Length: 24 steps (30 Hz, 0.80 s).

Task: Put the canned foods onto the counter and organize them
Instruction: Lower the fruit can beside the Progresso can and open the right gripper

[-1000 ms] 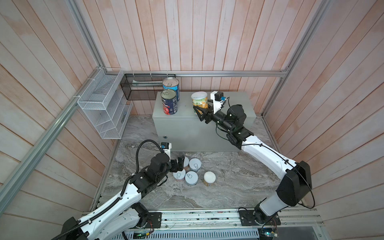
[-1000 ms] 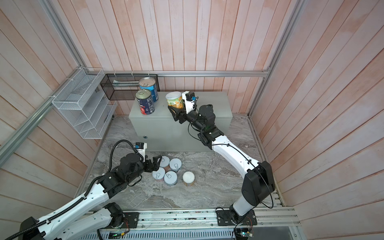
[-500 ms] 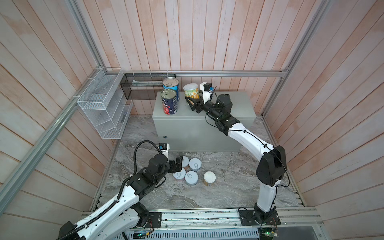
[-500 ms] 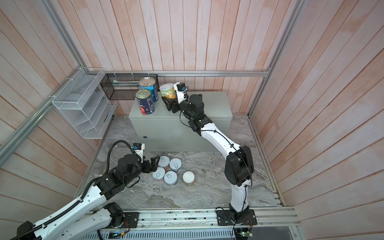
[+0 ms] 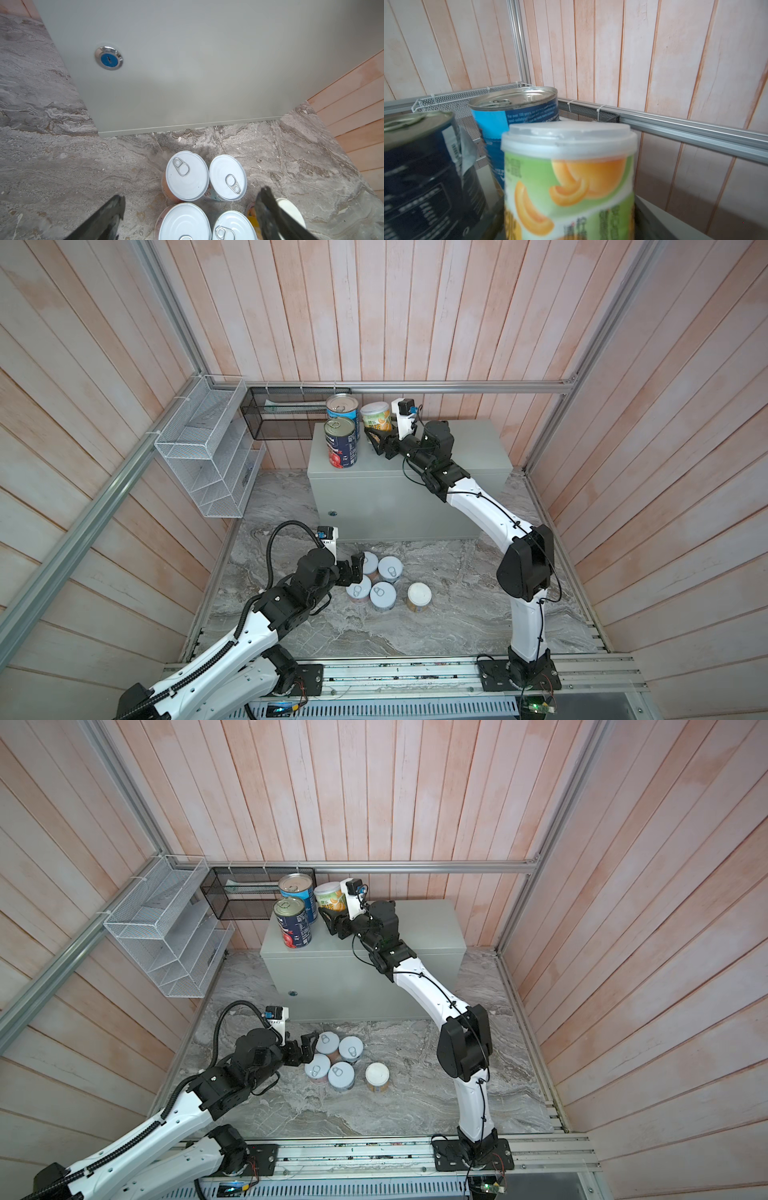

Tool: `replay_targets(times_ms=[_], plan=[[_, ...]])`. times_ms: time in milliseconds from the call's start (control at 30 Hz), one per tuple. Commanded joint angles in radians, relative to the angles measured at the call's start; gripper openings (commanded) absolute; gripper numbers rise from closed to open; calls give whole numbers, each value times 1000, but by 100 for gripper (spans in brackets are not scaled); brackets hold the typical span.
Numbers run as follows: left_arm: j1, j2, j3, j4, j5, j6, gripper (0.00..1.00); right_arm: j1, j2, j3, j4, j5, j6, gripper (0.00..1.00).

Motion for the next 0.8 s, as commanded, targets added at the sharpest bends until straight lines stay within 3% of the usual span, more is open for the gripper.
replay_targets(times_ms=[0,233,400,767], plan=[[6,-3,12,-19,-16,-3,100,-13,16,75,52,0,-3,76],[5,5,22,-17,-3,-13,100,-13,-16,49,37,3,0,90],[6,17,25,-14,10,-23,100,-13,-75,-18,41,6,-4,91],[6,38,23,0,60,-35,100,-24,-319,-338,149,17,-20,92]])
